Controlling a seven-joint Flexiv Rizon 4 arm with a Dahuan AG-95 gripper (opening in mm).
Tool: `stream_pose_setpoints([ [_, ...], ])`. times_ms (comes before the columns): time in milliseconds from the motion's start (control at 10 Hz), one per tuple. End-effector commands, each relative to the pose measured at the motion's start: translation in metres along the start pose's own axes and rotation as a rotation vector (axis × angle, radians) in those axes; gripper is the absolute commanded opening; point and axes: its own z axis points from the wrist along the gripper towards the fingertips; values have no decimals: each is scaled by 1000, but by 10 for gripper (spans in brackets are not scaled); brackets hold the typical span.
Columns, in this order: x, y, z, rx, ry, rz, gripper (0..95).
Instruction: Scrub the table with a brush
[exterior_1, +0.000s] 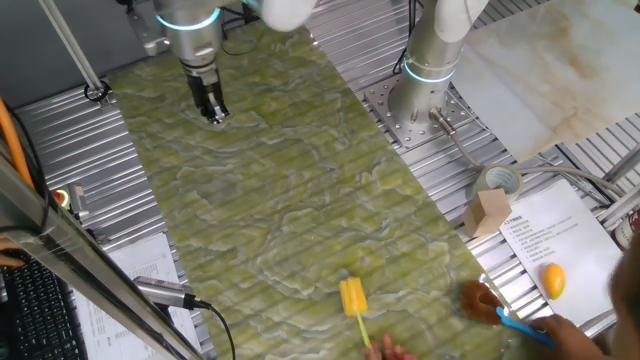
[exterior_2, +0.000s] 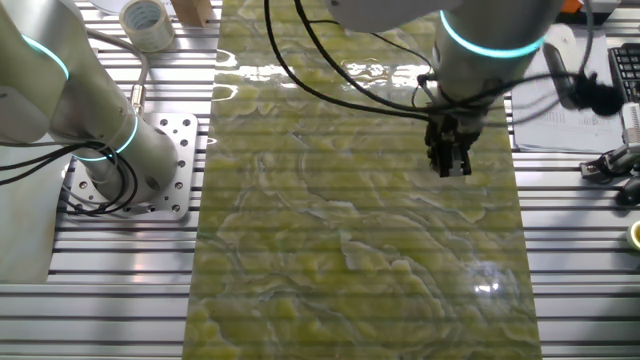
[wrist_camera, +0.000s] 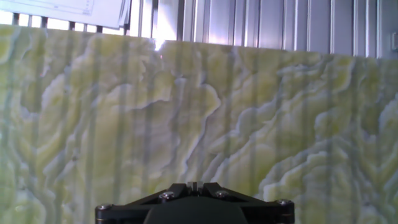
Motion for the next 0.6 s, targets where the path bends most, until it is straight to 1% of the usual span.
stream_pose_setpoints([
  [100,-2,-2,2,-10,0,10,0],
  [300,-2,-2,4,-3,-2,3,0],
  [600,-3,-2,4,0,-5,-2,0],
])
